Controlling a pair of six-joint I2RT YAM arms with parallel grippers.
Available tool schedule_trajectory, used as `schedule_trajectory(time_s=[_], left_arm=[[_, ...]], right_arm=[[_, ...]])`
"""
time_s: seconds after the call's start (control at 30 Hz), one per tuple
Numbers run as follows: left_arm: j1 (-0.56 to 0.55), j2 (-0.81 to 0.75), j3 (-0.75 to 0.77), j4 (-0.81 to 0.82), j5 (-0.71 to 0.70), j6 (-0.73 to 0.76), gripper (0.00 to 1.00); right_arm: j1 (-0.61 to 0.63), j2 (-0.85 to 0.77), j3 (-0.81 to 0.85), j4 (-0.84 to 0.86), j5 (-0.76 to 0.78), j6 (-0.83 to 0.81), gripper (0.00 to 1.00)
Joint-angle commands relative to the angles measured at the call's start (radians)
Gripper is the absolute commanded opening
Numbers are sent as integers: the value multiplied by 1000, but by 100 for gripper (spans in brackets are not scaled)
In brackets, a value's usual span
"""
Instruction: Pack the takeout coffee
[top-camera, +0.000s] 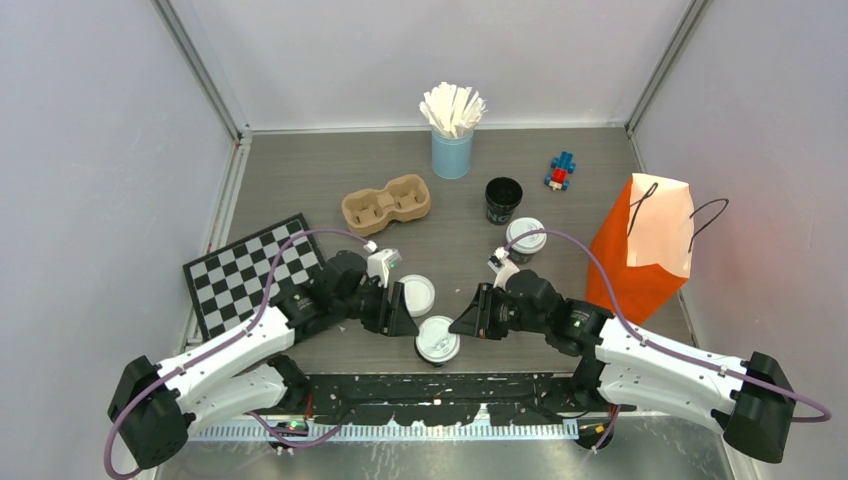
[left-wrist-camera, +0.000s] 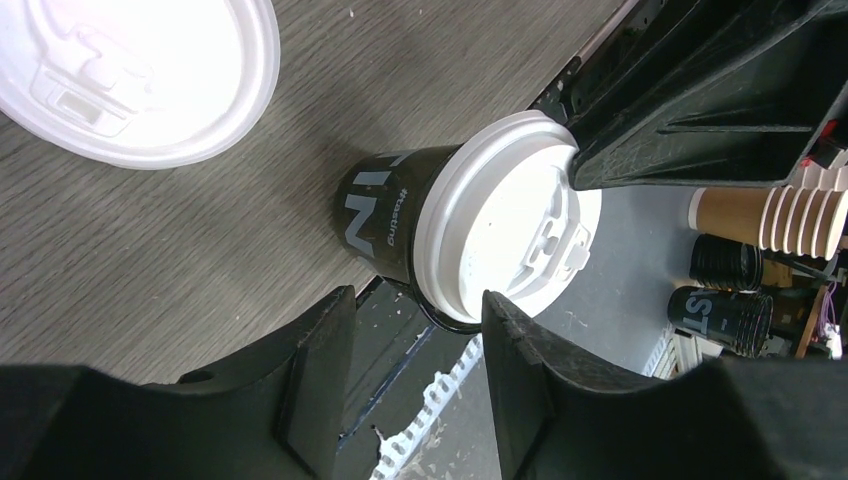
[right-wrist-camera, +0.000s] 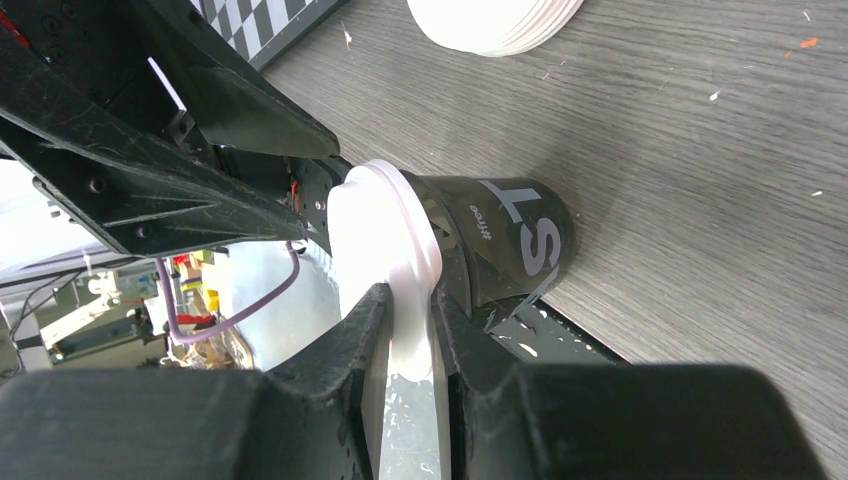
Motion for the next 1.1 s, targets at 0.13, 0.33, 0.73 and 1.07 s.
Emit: schedule_trajectory(time_s=[0.13,0.33,0.73,1.07], left_arm=[[2,-1,-8,50,20,-1,54],[2,-26,0,45,20,-7,62],[2,-55,-8,32,19,-14,66],[2,-62,-16,28,17,-15,64]], right_arm=[[6,-9,14,34,12,8,25],[11,-21,29,30,6,14,25],[26,-34,27,47,22,22,25],[29,-27,22,31,21,23,25]])
